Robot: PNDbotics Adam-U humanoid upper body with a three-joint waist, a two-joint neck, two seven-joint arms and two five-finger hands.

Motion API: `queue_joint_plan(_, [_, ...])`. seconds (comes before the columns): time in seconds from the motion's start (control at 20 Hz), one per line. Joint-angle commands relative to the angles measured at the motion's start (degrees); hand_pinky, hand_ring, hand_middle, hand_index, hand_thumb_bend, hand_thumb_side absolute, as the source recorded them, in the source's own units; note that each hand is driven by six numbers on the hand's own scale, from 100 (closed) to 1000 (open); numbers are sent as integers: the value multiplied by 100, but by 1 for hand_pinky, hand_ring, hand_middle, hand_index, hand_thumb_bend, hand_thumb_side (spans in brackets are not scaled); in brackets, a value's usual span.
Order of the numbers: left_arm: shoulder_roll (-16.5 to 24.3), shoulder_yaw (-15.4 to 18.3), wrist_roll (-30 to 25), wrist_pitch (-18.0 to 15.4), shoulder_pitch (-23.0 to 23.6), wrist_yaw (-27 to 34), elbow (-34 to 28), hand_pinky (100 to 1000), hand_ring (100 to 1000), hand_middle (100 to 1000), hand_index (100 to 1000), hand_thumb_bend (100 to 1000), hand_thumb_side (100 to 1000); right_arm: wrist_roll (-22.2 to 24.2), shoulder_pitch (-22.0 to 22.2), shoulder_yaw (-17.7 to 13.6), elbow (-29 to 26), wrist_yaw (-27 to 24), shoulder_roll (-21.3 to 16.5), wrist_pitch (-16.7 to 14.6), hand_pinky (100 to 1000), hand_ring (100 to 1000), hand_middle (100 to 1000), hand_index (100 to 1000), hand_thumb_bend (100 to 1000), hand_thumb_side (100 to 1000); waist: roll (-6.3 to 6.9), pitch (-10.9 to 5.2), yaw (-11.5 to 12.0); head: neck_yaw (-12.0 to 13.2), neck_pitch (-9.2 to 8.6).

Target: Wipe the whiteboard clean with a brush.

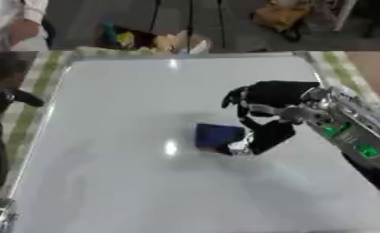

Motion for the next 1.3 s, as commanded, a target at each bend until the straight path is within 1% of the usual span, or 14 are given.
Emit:
queue_joint_plan(0.05, [-1,-15,-36,-3,-70,13,-103,463,765,720,691,100,978,-80,-58,-30,42,-7,-52,-12,825,885,868,213,407,888,10,-98,-4,-10,33])
queue_joint_plan(0.3, [-4,-19,-50,-7,-75,15,-103,462,766,721,691,100,978,-138,-73,19,246,61,13,-54,815,872,860,206,383,851,11,-72,7,-23,29])
queue_joint_plan(0.65, [-9,-25,-68,-8,-81,18,-103,462,767,721,690,100,979,-262,-86,58,512,116,108,-93,800,852,832,200,352,839,7,-44,30,-21,23])
queue_joint_plan(0.95, [-9,-29,-85,-5,-94,15,-103,462,768,722,689,100,980,-331,-88,101,617,102,158,-133,787,838,812,197,337,818,-5,-21,78,-21,1])
queue_joint_plan(1.0, [-9,-30,-89,-5,-97,15,-103,462,768,722,689,100,980,-343,-91,108,628,95,169,-136,782,833,801,194,316,814,-7,-16,84,-20,-2])
queue_joint_plan(1.3, [-12,-35,-111,-4,-113,15,-103,462,769,723,689,100,980,-360,-113,145,699,73,205,-140,779,830,797,193,298,803,-23,-3,114,-14,2])
